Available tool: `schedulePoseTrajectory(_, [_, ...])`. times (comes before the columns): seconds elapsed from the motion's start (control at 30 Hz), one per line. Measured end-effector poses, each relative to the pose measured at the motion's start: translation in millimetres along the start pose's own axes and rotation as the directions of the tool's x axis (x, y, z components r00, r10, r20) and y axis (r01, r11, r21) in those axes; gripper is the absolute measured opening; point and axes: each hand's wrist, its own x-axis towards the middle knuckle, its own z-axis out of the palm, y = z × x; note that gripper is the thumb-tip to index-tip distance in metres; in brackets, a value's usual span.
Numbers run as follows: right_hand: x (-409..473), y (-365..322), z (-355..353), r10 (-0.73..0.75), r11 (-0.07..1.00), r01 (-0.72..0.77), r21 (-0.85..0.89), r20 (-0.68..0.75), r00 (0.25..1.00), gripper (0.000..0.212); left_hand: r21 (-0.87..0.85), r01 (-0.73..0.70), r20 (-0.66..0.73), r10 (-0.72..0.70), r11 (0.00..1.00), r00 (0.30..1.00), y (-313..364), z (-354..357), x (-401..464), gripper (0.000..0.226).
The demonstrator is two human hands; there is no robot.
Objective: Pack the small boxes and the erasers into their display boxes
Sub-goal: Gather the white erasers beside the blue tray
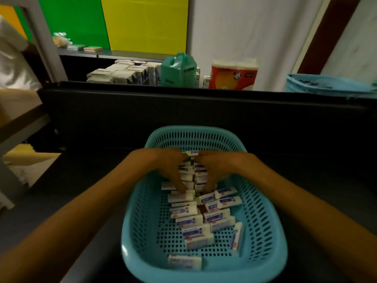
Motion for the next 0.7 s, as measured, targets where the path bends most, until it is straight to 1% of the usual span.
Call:
schedulePoseTrajectory(0.1, [-0.4, -3.2, 2.5, 0.006, 1.0, -0.006, 0.023, -0.016, 1.0, 0.103, 0.036, -0.034, 0.0, 0.034, 0.999, 0.999, -3.1, 4.6, 3.3, 0.106])
schedulePoseTrajectory(0.23, [2.6, 0.1, 9.4, 0.046, 0.996, -0.043, 0.079, -0.045, 0.998, 0.103, 0.085, -0.032, 0.019, 0.031, 0.996, 0.999, -0.3, 5.8, 4.3, 0.104])
schedulePoseTrajectory(0.37, [-1.2, 1.0, 10.2, 0.037, 0.995, -0.029, 0.097, -0.081, 0.996, 0.099, 0.091, -0.046, -0.006, 0.046, 0.995, 0.999, 2.7, 9.0, 4.9, 0.099])
schedulePoseTrajectory(0.43, [-1.3, 2.1, 10.5, 0.041, 0.997, -0.034, 0.07, -0.097, 0.994, 0.097, 0.074, -0.055, -0.029, 0.057, 0.996, 0.998, 3.4, 10.9, 2.6, 0.094])
schedulePoseTrajectory(0.53, [-2.5, 3.7, 9.7, 0.043, 0.999, -0.043, 0.003, -0.132, 0.99, 0.09, 0.034, -0.074, -0.063, 0.076, 0.997, 0.995, 3.6, 10.6, -1.2, 0.08])
schedulePoseTrajectory(0.6, [-4.1, 4.6, 9.0, 0.031, 0.999, -0.037, -0.034, -0.159, 0.987, 0.084, 0.021, -0.084, -0.085, 0.085, 0.996, 0.993, 4.9, 10.0, -4.9, 0.079])
schedulePoseTrajectory(0.7, [-6.7, 4.0, 8.9, 0.017, 0.997, -0.03, -0.067, -0.188, 0.982, 0.077, 0.022, -0.113, -0.111, 0.115, 0.993, 0.987, 6.3, 10.7, -8.6, 0.084])
